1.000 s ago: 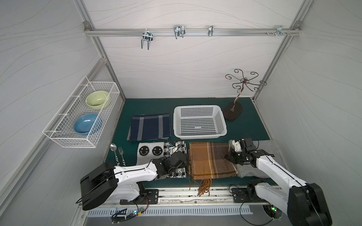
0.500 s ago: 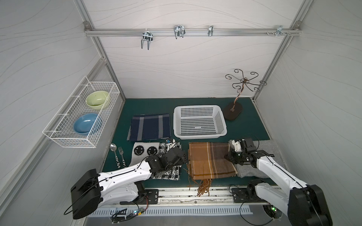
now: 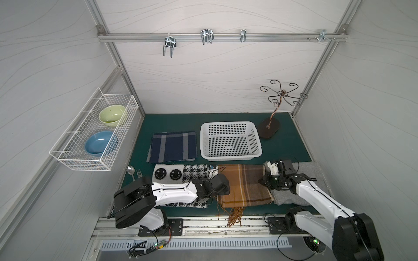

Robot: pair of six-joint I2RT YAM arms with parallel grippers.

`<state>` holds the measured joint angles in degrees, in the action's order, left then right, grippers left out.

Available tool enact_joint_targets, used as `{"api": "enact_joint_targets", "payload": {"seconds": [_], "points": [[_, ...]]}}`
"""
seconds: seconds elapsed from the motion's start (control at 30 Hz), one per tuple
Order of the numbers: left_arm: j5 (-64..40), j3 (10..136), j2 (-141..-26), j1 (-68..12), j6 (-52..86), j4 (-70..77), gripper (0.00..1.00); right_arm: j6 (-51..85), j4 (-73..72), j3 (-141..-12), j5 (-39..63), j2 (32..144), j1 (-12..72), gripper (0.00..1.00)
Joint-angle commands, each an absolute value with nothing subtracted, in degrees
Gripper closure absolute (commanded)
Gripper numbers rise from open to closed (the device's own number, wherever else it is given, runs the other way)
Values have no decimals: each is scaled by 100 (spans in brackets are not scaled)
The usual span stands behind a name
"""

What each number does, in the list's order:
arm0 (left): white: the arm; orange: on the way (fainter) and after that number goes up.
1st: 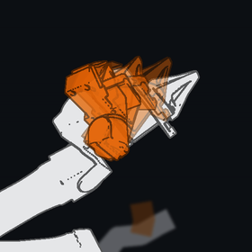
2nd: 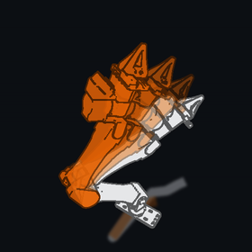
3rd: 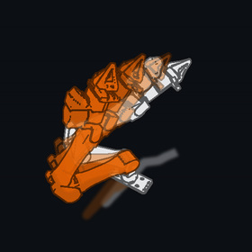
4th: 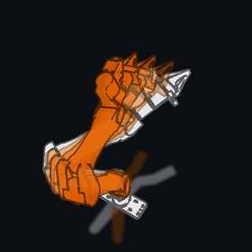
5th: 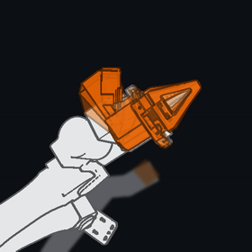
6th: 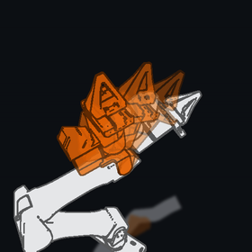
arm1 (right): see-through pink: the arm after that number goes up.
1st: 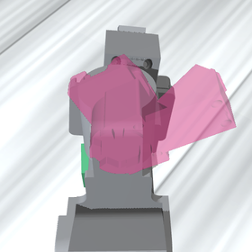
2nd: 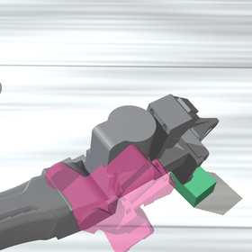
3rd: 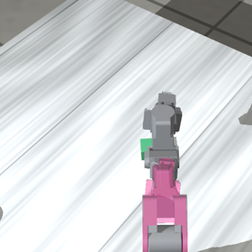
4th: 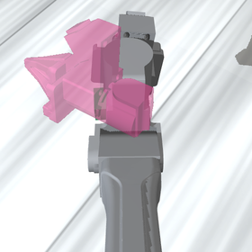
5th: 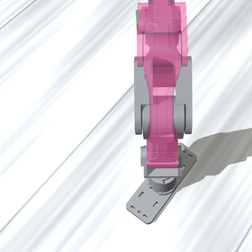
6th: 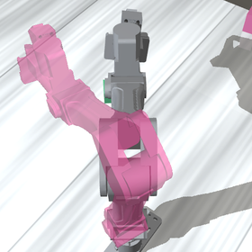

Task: Put the folded scarf in the basket
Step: Pick up the scarf at the center of the board.

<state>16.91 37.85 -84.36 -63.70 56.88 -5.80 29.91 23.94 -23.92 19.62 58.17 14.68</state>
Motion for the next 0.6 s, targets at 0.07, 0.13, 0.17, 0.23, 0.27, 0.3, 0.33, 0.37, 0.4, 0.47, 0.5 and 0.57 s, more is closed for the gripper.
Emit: {"api": "enact_joint_targets", "payload": {"seconds": [0.07,0.13,0.17,0.23,0.27,0.3,0.33,0.37,0.4,0.47,0.5,0.57], "points": [[1604,4017,-8931,-6372,5775,57,4,2883,2320,-2344,2000,5865,1565,95],[1532,3967,-9105,-6372,5842,271,4,2885,2350,-2379,1984,5961,1569,93],[1538,3946,-9182,-6372,5868,316,4,2883,2364,-2395,1993,6005,1578,90],[1511,3914,-9313,-6356,5888,395,5,2910,2404,-2415,1893,6037,1639,86],[1424,3887,-9354,-6330,5913,499,5,2934,2443,-2441,1792,6049,1697,82],[1386,3893,-9385,-6329,5915,553,7,2940,2482,-2467,1664,6088,1770,77],[1332,3929,-9416,-6328,5898,556,9,2958,2548,-2511,1520,6137,1867,75],[1299,3965,-9451,-6328,5880,545,11,2966,2582,-2559,1403,6212,1973,74],[1263,3981,-9473,-6328,5867,582,13,2959,2588,-2579,1332,6281,2046,73],[1189,3919,-9513,-6328,5871,717,16,2942,2579,-2614,1349,6421,2114,72],[1174,3883,-9519,-6328,5871,771,19,2938,2584,-2623,1378,6469,2123,72],[1116,3807,-9568,-6319,5855,936,27,2933,2584,-2633,1399,6525,2141,72]]}}
